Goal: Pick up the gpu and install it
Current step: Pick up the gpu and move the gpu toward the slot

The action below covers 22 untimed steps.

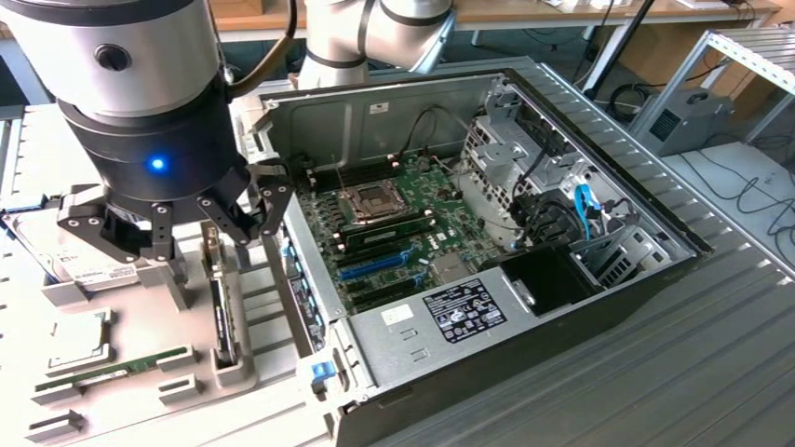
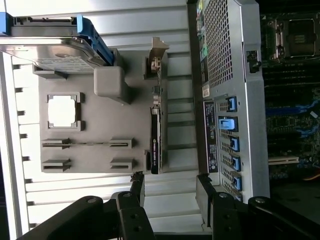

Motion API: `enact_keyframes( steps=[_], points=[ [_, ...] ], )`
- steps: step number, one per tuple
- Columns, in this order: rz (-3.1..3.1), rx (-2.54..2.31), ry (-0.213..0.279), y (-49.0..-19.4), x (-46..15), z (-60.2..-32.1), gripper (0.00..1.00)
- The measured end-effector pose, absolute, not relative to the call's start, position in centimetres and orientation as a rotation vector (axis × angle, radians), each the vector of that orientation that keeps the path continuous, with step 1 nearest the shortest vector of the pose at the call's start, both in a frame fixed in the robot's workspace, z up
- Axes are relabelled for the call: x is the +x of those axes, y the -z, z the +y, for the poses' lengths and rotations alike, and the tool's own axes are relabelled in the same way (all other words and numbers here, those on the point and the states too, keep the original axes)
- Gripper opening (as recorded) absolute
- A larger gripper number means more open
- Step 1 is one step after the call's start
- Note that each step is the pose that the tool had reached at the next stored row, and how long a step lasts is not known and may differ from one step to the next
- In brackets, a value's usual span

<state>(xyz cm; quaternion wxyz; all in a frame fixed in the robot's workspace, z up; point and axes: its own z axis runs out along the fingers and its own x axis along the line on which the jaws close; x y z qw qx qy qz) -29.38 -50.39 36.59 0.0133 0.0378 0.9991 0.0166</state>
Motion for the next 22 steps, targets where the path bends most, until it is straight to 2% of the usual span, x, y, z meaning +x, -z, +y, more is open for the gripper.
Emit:
enact_keyframes(
  steps=[22],
  points=[
    [3.112, 0.118, -0.052, -36.05, -30.28, -50.39, 0.54]
  ],
)
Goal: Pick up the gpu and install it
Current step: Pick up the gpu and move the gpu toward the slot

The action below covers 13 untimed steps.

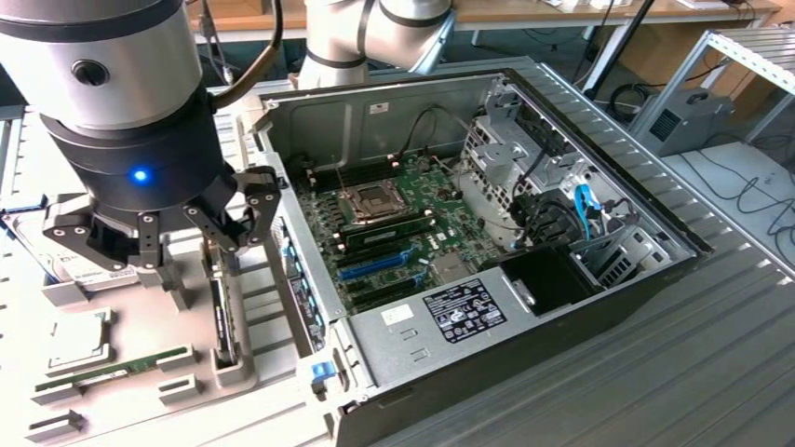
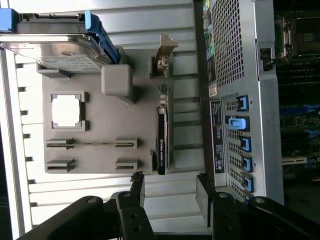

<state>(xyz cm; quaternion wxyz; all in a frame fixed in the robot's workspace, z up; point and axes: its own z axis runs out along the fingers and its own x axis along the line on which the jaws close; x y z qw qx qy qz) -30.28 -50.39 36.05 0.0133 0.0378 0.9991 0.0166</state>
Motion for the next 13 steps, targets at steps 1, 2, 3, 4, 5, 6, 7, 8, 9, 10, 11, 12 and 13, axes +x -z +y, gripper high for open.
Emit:
enact_keyframes(
  steps=[1, 2, 3, 4, 5, 6, 7, 8, 9, 10, 11, 12, 13],
  points=[
    [3.112, 0.118, -0.052, -36.03, -30.32, -50.39, 0.54],
    [3.112, 0.118, -0.052, -35.97, -30.38, -50.39, 0.54],
    [3.112, 0.118, -0.052, -35.94, -30.42, -50.39, 0.54],
    [3.112, 0.118, -0.052, -35.92, -30.45, -50.39, 0.54],
    [3.112, 0.118, -0.052, -35.89, -30.50, -50.39, 0.54],
    [3.112, 0.118, -0.052, -35.87, -30.54, -50.39, 0.54],
    [3.112, 0.118, -0.052, -35.83, -30.60, -50.39, 0.54],
    [3.112, 0.118, -0.052, -35.79, -30.67, -50.39, 0.54],
    [3.112, 0.118, -0.052, -35.75, -30.75, -50.39, 0.54],
    [3.112, 0.118, -0.052, -35.73, -30.79, -50.39, 0.54],
    [3.112, 0.118, -0.052, -35.71, -30.82, -50.39, 0.54],
    [3.112, 0.118, -0.052, -35.68, -30.86, -50.39, 0.54],
    [3.112, 0.118, -0.052, -35.66, -30.90, -50.39, 0.54]
  ],
)
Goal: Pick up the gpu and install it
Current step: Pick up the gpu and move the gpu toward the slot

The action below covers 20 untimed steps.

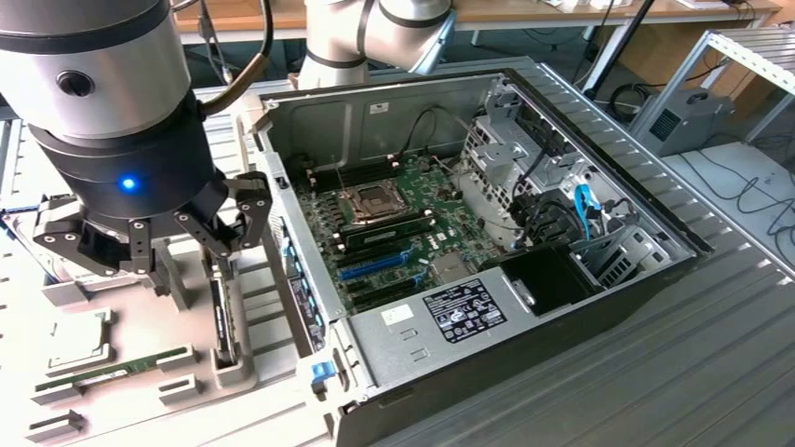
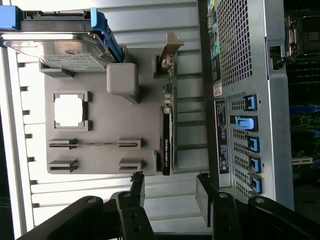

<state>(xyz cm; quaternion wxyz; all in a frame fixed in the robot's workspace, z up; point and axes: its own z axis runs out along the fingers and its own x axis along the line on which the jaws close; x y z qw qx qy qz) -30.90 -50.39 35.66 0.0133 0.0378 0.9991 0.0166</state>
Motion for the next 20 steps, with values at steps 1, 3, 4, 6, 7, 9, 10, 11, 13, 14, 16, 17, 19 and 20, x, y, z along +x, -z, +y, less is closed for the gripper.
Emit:
enact_keyframes(
  steps=[1, 3, 4, 6, 7, 9, 10, 11, 13, 14, 16, 17, 19, 20],
  points=[
    [3.112, 0.118, -0.052, -35.63, -30.93, -50.39, 0.54],
    [3.112, 0.118, -0.052, -35.58, -31.00, -50.39, 0.54],
    [3.112, 0.118, -0.052, -35.56, -31.03, -50.39, 0.54],
    [3.112, 0.118, -0.052, -35.52, -31.10, -50.39, 0.54],
    [3.112, 0.118, -0.052, -35.50, -31.14, -50.39, 0.54],
    [3.112, 0.118, -0.052, -35.47, -31.22, -50.39, 0.54],
    [3.112, 0.118, -0.052, -35.45, -31.25, -50.39, 0.54],
    [3.112, 0.118, -0.052, -35.43, -31.28, -50.39, 0.54],
    [3.112, 0.118, -0.052, -35.39, -31.32, -50.39, 0.54],
    [3.112, 0.118, -0.052, -35.38, -31.35, -50.39, 0.54],
    [3.113, 0.118, -0.051, -35.33, -31.40, -50.39, 0.54],
    [3.113, 0.118, -0.051, -35.31, -31.42, -50.39, 0.54],
    [3.112, 0.118, -0.052, -35.25, -31.47, -50.39, 0.54],
    [3.112, 0.118, -0.052, -35.22, -31.49, -50.39, 0.54]
  ],
)
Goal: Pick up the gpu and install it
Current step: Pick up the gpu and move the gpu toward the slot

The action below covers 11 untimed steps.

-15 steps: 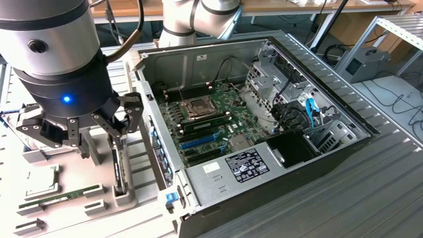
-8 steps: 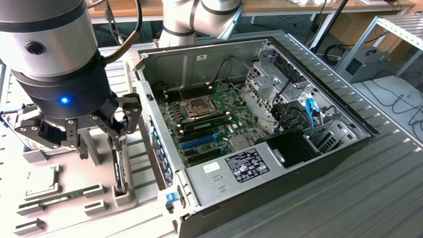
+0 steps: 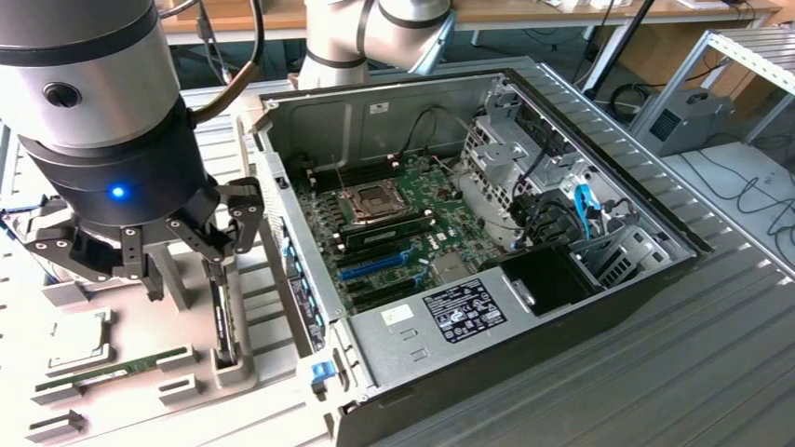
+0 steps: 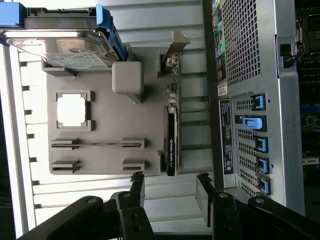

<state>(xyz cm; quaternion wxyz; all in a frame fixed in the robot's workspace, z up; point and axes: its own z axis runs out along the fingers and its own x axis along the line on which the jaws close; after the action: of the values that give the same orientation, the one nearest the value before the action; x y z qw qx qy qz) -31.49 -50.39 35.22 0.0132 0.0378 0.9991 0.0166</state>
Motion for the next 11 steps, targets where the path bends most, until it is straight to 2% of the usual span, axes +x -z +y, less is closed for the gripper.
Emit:
enact_keyframes(
  steps=[11],
  points=[
    [3.112, 0.118, -0.052, -34.98, -31.71, -50.39, 0.54]
  ],
)
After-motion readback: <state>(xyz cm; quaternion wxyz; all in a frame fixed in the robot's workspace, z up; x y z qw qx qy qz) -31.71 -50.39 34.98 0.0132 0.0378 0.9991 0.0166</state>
